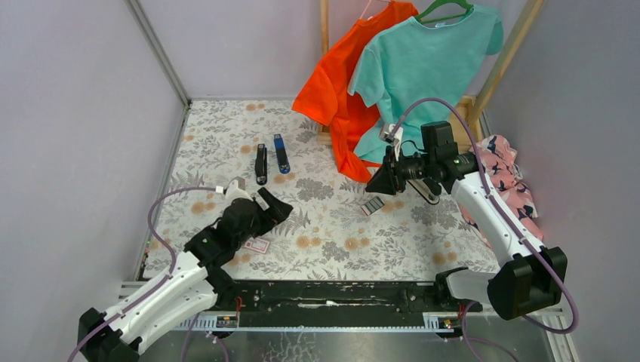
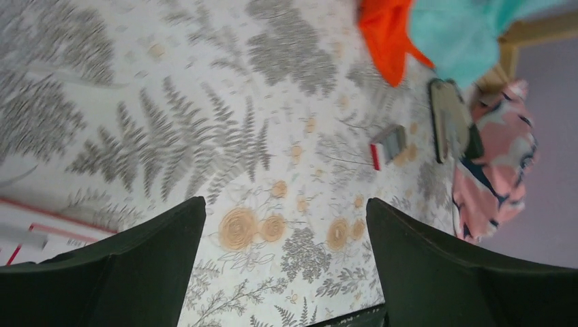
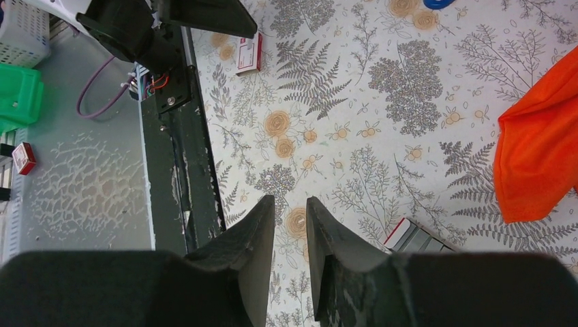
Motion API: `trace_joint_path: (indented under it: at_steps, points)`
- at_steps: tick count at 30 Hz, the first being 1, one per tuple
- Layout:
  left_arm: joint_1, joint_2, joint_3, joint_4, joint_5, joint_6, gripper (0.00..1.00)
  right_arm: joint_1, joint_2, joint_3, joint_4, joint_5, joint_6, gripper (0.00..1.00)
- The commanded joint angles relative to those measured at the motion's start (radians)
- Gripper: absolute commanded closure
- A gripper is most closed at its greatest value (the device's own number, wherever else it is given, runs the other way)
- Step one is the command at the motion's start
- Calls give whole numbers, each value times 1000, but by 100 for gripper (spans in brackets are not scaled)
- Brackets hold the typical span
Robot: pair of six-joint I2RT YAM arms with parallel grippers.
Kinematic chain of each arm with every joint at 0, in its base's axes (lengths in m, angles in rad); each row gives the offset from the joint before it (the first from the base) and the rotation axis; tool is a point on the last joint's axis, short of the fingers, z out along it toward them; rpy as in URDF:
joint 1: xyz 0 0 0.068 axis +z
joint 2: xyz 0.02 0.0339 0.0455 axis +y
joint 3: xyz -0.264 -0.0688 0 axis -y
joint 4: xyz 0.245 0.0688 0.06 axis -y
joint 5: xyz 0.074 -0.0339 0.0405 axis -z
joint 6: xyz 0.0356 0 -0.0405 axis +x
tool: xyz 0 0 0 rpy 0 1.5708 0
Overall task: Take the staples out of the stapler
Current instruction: Close the staple box with the staple.
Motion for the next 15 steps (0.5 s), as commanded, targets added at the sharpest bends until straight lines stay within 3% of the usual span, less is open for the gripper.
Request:
trace_joint_path:
  at_steps: [1,5,10,15]
  points:
    - [4,73,22,-210,-114,-267,6,-2,-24,39,-12,1,-24,68]
    - [4,191,47,-401,-192,-436,17,-1,-18,31,-2,-2,-13,68]
    - [2,400,136,-572,-262,-513,15,-2,0,36,-8,16,-13,68]
    - [-14,414,197,-644,-287,-514,12,-2,13,29,1,13,-6,68]
